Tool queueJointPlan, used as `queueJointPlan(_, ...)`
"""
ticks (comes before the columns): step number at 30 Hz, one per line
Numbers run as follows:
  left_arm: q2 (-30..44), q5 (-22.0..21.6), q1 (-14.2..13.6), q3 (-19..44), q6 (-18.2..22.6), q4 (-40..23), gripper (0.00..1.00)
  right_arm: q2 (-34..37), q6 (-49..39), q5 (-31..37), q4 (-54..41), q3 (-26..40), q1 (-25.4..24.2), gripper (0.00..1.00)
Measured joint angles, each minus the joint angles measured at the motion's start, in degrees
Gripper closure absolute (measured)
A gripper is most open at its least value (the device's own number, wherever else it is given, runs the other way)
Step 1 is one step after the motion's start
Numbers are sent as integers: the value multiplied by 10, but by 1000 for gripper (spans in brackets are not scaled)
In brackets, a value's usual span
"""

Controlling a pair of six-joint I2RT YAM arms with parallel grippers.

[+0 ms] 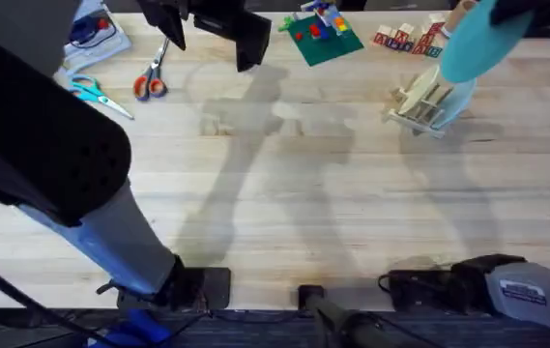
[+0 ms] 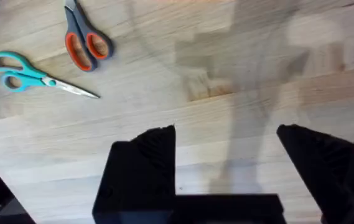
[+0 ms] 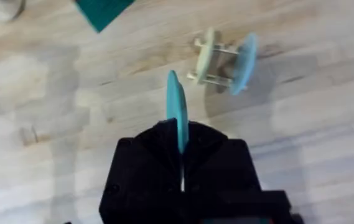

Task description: Pick up the plates from the table one by one and place each into a slot on the dish rack.

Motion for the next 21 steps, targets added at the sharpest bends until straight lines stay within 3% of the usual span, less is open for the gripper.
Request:
queueJointPlan(11, 0, 0, 0, 0, 0, 0, 8, -3, 159, 65, -47, 3, 0, 970)
queueJointPlan(21, 0, 0, 0, 0, 0, 0, 7, -3, 186, 125, -79, 3, 0, 970)
